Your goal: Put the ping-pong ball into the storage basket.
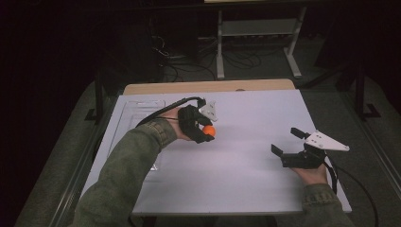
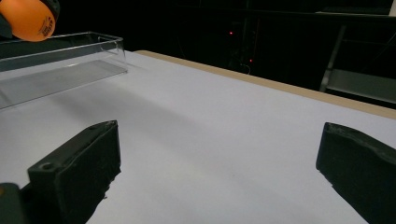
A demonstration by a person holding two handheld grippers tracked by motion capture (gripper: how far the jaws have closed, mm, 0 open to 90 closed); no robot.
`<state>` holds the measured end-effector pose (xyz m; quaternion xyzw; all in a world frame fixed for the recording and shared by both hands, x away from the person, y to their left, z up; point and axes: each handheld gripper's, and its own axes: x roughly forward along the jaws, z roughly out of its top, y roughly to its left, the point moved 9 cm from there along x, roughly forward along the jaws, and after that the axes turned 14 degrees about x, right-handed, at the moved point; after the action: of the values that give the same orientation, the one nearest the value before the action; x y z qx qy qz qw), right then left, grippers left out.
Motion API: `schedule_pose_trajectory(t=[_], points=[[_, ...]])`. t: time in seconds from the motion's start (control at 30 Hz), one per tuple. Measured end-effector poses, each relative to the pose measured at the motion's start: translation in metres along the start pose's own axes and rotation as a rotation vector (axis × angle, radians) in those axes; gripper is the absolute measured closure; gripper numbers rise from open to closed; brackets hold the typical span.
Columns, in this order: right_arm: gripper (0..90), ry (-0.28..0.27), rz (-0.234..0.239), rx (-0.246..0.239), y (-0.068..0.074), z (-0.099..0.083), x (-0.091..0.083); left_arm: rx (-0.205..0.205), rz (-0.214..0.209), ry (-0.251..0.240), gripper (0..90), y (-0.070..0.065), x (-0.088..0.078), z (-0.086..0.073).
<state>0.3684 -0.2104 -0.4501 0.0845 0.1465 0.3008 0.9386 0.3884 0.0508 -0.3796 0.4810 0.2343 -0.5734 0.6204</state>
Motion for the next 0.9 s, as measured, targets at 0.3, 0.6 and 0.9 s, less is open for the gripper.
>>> schedule_pose_trajectory(t=[0.3, 0.6, 0.9], points=[[0.0, 0.002, -0.001, -0.001, 0.0, 0.0, 0.0, 0.008, 0.016, 0.009, 50.4, 0.001, -0.01, -0.004], [0.0, 0.002, 0.0, 0.001, 0.0, 0.0, 0.0, -0.005, 0.036, 0.026, 50.4, 0.004, -0.021, -0.013], [0.0, 0.004, -0.001, 0.003, 0.0, -0.001, 0.0, -0.024, 0.055, 0.033, 50.4, 0.008, -0.03, -0.023]])
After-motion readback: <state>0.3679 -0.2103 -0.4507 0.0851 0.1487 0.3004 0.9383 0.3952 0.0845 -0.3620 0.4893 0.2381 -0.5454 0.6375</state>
